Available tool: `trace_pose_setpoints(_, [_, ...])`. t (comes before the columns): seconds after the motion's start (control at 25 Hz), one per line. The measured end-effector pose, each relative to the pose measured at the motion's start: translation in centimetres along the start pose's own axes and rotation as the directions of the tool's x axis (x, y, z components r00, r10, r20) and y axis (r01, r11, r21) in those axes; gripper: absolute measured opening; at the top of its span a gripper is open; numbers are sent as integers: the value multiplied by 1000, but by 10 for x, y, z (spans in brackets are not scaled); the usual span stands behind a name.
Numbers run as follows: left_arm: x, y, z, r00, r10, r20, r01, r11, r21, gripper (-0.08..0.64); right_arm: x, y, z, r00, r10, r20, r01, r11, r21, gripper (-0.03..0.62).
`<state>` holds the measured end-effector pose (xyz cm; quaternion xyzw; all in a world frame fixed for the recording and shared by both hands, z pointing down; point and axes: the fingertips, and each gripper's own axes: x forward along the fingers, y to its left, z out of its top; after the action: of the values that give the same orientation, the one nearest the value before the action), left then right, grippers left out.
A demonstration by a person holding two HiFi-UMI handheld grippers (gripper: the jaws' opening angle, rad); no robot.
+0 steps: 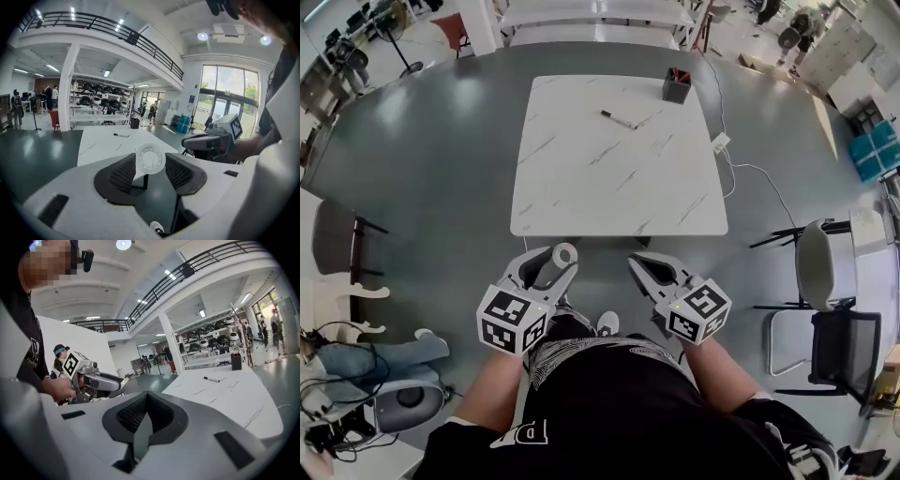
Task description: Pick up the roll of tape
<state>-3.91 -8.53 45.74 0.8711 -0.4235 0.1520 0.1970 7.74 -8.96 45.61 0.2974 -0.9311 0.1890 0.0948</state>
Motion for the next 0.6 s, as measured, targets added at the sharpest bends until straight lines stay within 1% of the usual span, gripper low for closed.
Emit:
trace_pose_setpoints(0.12, [-10,4,-2,1000,9,4,-9,1000,-1,209,2,10,0,1000,3,3,-3,1000,-3,3])
trace_pose_setpoints(0.24, [-15,8,4,1000,2,21,-2,1000,10,209,7,17,1,1000,-3,-2,2,1000,-20,3])
trace_pose_setpoints(0.44, [-22,21,15,999,-39,25,38,999,38,209,19,30,11,999,-37,11,37,999,-33,3])
trace_pose_setpoints(0.6, [-33,34,22,997,-80,18,78,994,70,209,30,43,15,996,-85,23,86,996,-21,3])
